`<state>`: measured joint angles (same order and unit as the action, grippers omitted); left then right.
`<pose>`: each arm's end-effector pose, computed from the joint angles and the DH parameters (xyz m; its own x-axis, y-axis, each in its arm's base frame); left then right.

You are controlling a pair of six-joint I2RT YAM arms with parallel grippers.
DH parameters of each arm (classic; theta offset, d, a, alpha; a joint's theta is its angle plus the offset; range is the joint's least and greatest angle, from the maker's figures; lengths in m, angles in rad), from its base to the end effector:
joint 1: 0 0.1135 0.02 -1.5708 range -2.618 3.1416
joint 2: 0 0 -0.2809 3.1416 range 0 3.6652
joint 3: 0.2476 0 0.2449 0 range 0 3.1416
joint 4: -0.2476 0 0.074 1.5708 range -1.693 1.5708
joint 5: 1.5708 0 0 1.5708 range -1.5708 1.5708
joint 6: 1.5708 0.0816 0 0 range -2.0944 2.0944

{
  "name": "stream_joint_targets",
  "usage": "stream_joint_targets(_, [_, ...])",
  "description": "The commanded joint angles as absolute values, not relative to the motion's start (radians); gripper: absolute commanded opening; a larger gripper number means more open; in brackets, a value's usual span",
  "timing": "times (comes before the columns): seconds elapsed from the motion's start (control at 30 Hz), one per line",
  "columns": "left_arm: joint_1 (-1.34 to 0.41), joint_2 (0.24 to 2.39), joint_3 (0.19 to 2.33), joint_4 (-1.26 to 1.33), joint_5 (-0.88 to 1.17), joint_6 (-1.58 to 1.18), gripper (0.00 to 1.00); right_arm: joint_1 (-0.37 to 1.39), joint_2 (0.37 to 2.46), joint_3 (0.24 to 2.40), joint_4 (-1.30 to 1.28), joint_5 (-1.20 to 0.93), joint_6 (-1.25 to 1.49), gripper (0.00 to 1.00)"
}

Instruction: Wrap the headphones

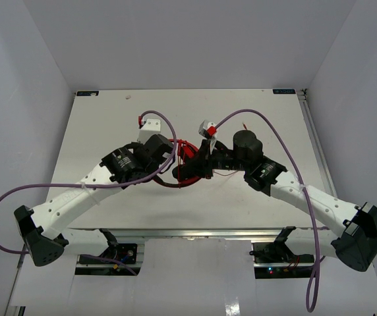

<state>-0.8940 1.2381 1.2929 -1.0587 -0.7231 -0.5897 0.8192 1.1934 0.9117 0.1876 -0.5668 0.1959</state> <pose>0.1890 -0.1491 0.3379 -0.6404 0.1314 -0.7567 0.0070 0.9862 0.1653 0.1752 0.2516 0.3529 -0.2540 -0.0312 -0.9667 -0.9501 0.1953 0.2433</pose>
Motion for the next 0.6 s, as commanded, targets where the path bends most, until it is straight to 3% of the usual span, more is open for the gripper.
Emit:
stream_joint_targets(0.0, [-0.884, 1.206, 1.391, -1.013, -0.776, -0.691, 0.00, 0.838, 1.180, 0.886, 0.259, -0.660, 0.226, 0.14])
stream_joint_targets(0.57, [-0.884, 1.189, 1.430, -1.023, -0.770, -0.770, 0.00, 0.882, 1.089, 0.803, 0.319, -0.574, 0.256, 0.08])
